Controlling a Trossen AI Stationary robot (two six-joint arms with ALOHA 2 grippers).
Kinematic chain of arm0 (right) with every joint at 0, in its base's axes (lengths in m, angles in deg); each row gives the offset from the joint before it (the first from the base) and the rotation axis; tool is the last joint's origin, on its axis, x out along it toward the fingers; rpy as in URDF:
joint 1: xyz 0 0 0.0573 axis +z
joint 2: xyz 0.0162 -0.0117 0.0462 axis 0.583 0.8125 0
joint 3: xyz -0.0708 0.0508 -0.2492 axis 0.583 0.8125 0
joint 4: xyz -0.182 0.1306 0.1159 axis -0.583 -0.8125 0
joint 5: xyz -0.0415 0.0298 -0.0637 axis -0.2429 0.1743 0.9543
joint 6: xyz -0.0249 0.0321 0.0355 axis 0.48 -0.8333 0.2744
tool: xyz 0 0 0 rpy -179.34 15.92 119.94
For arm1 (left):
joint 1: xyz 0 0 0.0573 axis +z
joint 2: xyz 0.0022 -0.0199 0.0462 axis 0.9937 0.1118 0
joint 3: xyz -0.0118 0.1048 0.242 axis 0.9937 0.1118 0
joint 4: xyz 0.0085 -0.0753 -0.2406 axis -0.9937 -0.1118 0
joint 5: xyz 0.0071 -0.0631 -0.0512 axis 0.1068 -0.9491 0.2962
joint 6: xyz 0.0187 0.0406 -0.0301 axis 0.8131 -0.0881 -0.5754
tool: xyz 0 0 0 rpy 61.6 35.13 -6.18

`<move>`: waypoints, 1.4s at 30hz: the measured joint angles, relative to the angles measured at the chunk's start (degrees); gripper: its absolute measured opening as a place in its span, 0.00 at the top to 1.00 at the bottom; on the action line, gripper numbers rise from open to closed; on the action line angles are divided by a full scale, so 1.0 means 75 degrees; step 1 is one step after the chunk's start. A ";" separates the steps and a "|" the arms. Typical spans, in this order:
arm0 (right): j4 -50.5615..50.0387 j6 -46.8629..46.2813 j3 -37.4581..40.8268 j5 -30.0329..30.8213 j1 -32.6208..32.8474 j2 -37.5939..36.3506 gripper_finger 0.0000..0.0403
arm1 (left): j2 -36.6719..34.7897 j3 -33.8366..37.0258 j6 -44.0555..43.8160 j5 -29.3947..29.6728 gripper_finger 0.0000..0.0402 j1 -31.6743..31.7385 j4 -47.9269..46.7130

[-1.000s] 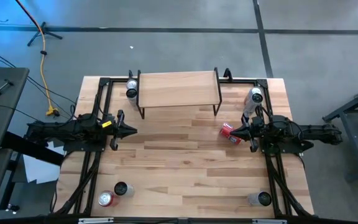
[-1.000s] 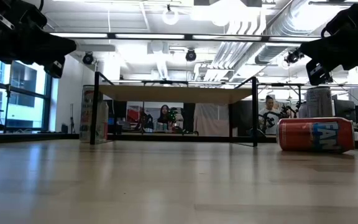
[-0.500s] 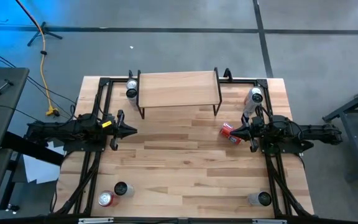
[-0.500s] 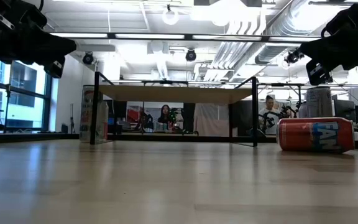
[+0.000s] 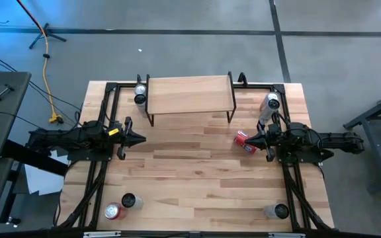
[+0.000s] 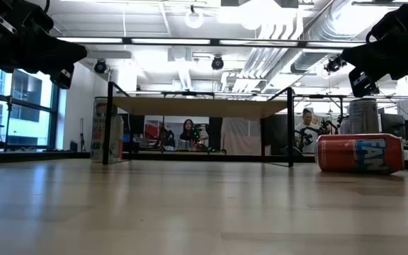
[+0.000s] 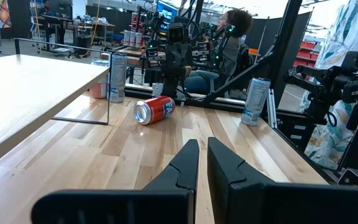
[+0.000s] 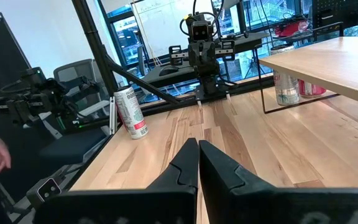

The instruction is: Place canned beverage on shelf

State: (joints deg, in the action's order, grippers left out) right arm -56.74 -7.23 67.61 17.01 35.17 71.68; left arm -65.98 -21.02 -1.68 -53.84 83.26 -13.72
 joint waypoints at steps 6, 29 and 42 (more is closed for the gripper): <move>0.0000 -0.0002 0.0002 -0.0002 0.0000 0.0000 1.00 | 0.0000 0.0001 0.0000 0.0001 0.99 0.0001 0.0000; 0.4099 -0.1801 -0.1001 0.4624 0.0000 0.0444 0.98 | 0.0000 0.0002 0.0000 0.0000 0.99 0.0000 0.0000; -0.2778 -0.3508 -0.4828 0.4089 0.0002 0.3151 0.28 | 0.0000 -0.0001 0.0000 0.0001 0.99 0.0003 0.0000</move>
State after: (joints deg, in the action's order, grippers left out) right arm -77.57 -33.54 31.40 47.68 35.19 95.32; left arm -65.98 -21.02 -1.68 -53.83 83.28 -13.72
